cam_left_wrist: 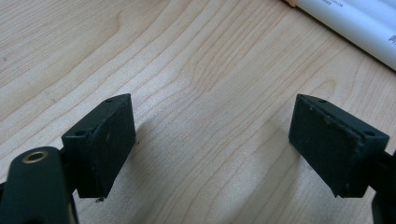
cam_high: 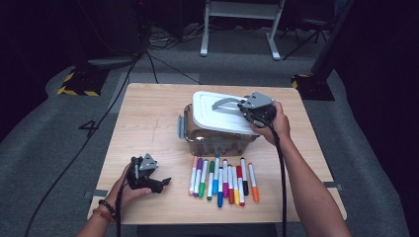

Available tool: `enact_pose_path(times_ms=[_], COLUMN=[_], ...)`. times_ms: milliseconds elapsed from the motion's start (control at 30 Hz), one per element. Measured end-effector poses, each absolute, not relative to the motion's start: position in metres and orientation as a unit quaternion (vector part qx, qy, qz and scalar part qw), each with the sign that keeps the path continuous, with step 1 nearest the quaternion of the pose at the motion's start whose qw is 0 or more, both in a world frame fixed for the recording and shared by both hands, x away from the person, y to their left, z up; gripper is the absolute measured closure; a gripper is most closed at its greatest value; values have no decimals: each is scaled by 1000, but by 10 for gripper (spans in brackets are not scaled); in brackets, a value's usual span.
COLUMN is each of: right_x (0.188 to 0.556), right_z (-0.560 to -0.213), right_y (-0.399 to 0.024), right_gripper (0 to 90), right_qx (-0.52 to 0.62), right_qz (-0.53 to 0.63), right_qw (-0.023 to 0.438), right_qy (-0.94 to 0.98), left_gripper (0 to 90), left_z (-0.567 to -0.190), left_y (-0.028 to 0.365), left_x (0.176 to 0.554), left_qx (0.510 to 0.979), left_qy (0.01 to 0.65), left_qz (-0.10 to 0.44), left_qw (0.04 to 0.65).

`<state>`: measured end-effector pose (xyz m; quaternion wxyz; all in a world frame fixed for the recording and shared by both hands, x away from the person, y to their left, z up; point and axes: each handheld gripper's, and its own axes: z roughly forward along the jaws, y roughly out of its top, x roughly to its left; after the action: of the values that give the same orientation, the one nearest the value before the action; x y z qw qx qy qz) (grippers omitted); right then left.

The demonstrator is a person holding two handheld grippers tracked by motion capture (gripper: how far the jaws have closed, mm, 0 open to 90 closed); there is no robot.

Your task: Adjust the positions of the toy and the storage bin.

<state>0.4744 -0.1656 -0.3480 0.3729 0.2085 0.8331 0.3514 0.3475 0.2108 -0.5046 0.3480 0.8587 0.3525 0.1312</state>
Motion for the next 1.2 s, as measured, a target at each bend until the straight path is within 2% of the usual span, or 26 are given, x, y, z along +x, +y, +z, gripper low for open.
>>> enact_pose_path(times_ms=[567,933,1200], right_x=[450,422,401], right_z=[-331,-342,-356], right_y=[-248,-307,-332], right_gripper=[804,805,805], right_qx=[251,286,299], right_qz=[340,324,313], right_qw=[405,421,427], right_qy=[811,797,794], left_gripper=[151,151,151], left_z=[-505,-504,-504], left_y=[211,211,211], left_x=[348,349,349], left_qx=[860,861,861], left_qy=[349,347,347], left_qz=[131,132,132], left_qw=[348,347,347])
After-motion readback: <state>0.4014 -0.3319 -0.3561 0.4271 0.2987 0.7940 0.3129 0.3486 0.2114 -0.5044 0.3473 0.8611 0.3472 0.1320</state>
